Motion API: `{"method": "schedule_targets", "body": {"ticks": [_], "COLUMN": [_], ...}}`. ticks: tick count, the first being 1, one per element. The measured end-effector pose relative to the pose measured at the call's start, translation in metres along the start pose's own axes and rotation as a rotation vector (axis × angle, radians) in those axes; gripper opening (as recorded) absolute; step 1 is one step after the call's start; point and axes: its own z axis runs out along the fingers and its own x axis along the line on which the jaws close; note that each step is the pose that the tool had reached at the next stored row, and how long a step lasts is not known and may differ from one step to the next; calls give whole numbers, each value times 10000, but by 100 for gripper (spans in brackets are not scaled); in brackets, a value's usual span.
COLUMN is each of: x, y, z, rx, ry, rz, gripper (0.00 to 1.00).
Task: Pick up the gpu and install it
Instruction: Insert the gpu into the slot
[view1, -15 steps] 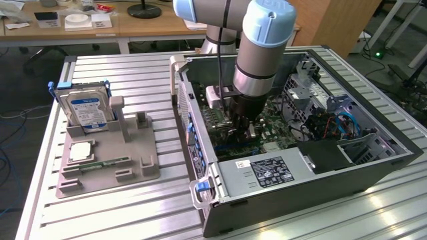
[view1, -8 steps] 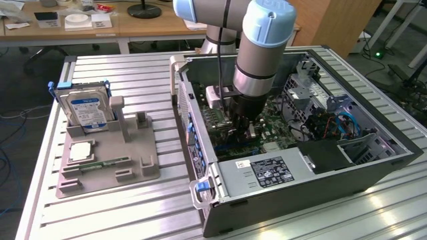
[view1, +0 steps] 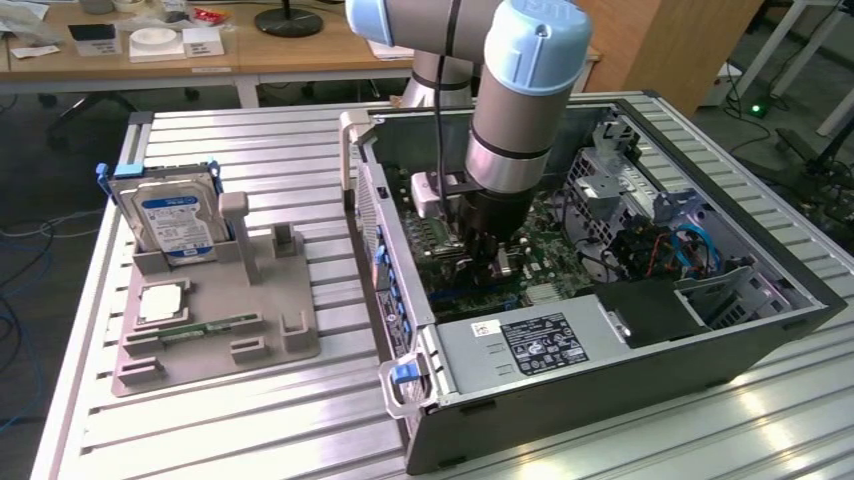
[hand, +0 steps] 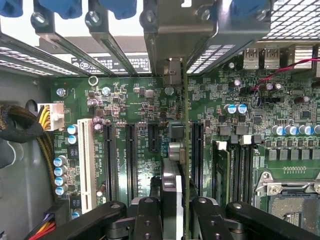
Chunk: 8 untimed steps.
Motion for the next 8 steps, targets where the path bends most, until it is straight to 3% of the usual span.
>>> {"method": "schedule_targets", "body": {"ticks": [8], "x": [0], "y": [3], "z": [21], "rx": [0], "ry": [-1], "rz": [0], "gripper": [28]}}
